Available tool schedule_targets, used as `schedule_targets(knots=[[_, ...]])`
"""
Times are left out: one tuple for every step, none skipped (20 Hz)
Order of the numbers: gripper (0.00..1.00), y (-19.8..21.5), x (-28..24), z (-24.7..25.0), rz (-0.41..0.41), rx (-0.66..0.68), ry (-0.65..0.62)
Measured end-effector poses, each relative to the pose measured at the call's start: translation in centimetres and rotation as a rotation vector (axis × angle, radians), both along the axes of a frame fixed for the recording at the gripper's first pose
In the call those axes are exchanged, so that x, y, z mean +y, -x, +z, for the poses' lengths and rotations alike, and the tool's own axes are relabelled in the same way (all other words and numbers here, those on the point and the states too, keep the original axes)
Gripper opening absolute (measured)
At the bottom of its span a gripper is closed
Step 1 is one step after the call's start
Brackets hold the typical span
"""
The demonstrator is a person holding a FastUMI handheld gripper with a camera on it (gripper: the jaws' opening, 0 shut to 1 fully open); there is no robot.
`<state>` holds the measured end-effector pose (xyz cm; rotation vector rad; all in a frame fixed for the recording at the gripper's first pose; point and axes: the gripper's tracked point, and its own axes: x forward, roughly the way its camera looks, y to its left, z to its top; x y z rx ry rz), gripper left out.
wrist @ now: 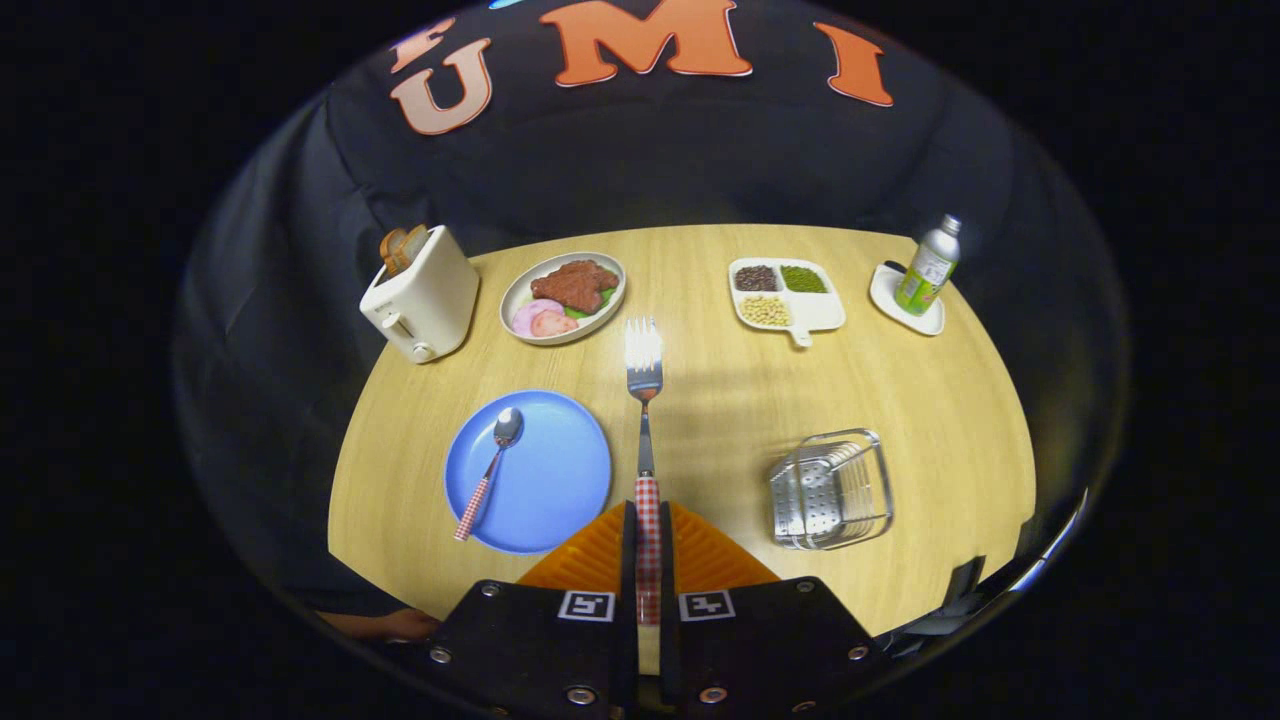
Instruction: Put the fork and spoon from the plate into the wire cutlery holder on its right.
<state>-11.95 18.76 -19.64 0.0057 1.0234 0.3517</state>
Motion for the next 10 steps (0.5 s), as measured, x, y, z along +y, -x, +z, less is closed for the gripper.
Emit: schedule_targets(knots=[[0.09, 0.0, -1.4, 0.2, -0.004, 0.003, 0.019], [0.09, 0.0, -2.8, 0.4, -0.007, 0.01, 0.034], [0.09, 0.0, -4.1, 0.5, -0.011, 0.022, 0.047], [0.09, 0.2, -5.5, 0.6, -0.011, 0.035, 0.06], [0.09, 0.2, -6.7, 0.5, -0.01, 0.046, 0.078], [0.09, 0.3, -7.8, 0.5, -0.005, 0.059, 0.096], [0.09, 0.4, -8.6, 0.4, 0.007, 0.072, 0.11], [0.09, 0.7, -9.4, 0.4, 0.023, 0.09, 0.124], [0.09, 0.9, -10.1, 0.2, 0.044, 0.111, 0.142], [0.09, 1.1, -10.9, 0.0, 0.062, 0.132, 0.161]])
